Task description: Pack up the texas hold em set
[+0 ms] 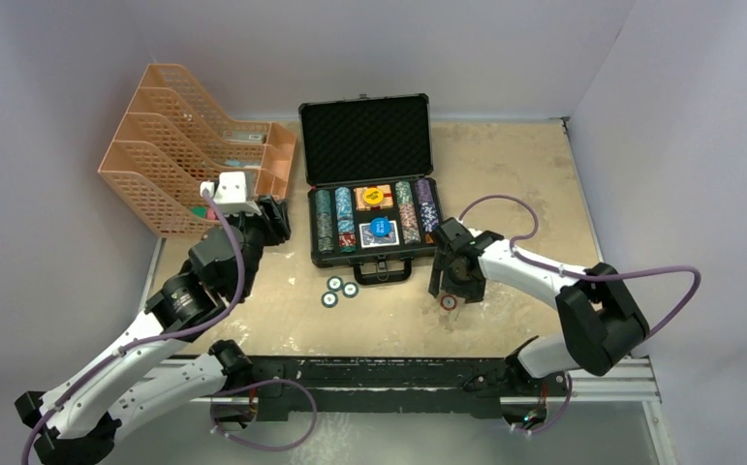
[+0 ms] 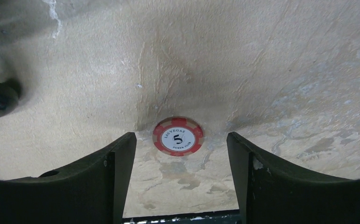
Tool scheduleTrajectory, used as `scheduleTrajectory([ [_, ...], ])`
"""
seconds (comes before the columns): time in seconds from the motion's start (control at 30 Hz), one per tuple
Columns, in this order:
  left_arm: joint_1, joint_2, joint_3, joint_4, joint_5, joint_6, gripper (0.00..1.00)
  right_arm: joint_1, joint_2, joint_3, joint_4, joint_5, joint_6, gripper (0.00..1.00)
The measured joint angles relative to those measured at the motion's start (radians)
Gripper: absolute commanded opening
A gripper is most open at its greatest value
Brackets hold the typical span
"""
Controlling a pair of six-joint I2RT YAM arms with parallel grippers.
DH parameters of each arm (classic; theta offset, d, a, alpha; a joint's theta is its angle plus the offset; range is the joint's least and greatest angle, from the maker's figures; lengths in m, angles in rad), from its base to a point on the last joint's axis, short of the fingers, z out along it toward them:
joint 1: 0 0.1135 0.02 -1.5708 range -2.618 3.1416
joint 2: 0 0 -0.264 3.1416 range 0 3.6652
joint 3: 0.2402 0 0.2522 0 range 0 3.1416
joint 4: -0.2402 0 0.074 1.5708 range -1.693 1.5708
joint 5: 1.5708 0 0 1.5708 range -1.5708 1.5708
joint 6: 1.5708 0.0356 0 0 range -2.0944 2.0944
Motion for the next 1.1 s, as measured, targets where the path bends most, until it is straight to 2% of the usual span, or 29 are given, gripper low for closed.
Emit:
scheduleTrajectory([
  [0.47,0.000,0.010,0.000,-0.005,-0.005,0.026,0.54,0.016,0.017,-0.024,-0.007,-0.023,0.046,0.57],
  [0.63,0.000,0.021,0.001,-0.023,-0.048,0.013,0.67,0.016,0.022,-0.021,-0.007,-0.023,0.051,0.53],
  [0.8,0.000,0.039,0.003,-0.064,-0.105,-0.023,0.85,0.016,0.052,0.004,-0.010,-0.032,0.051,0.42],
  [0.9,0.000,0.039,0.005,-0.087,-0.131,-0.042,0.86,0.015,0.055,0.008,-0.010,-0.038,0.048,0.37],
  [1.1,0.000,0.082,0.023,-0.104,-0.089,-0.039,0.85,0.015,0.039,0.007,0.032,-0.074,0.050,0.37],
])
